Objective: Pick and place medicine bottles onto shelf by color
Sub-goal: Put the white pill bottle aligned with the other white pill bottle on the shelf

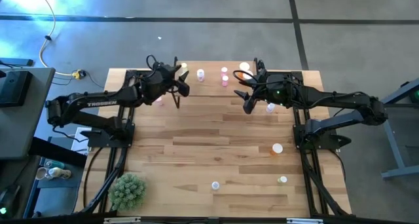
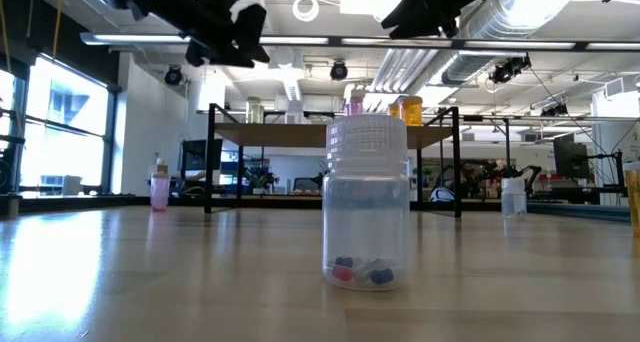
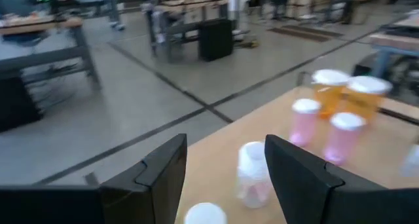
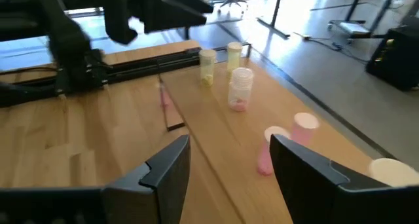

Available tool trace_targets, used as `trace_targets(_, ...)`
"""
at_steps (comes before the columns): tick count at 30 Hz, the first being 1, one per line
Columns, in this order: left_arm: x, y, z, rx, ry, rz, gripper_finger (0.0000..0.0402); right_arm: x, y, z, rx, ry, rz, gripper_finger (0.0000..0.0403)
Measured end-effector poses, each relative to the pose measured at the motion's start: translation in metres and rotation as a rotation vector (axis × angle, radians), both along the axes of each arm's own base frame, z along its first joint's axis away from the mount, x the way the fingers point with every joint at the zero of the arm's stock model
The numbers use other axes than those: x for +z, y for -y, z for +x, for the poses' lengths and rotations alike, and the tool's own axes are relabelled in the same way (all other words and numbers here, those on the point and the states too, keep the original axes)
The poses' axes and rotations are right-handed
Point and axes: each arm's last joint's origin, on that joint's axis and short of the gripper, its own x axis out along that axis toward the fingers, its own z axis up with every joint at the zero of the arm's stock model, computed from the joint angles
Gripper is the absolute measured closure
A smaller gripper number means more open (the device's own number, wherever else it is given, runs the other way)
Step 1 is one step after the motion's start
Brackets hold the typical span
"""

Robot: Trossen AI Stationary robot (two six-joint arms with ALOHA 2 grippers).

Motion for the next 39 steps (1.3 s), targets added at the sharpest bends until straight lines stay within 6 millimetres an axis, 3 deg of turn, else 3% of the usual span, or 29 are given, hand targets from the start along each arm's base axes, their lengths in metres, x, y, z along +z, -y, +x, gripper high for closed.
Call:
trace_targets(6, 0.019, 0.022, -0.013, -0.189, 0.024, 0.014, 0.0204, -0.001, -0.008, 0.002, 0.116, -0.009, 0.016, 0.0186)
trace_targets(14, 0.023, 0.048, -0.020, -0.409, -0.059, 0.016, 0.0204, -0.001, -0.029, 0.005, 0.239, -0.007, 0.031, 0.0118)
trace_targets(18, 0.019, 0.062, -0.016, -0.553, -0.075, -0.039, 0.0204, -0.002, -0.043, 0.007, 0.407, 0.004, 0.108, 0.0108)
trace_targets(24, 0.010, 0.084, -0.006, -0.689, -0.077, -0.142, 0.0204, -0.012, -0.064, 0.018, 0.490, -0.028, 0.183, 0.0107)
trace_targets(39, -0.040, 0.125, -0.004, -0.736, -0.079, -0.216, 0.0204, -0.059, -0.131, 0.057, 0.685, -0.136, 0.206, 0.0107)
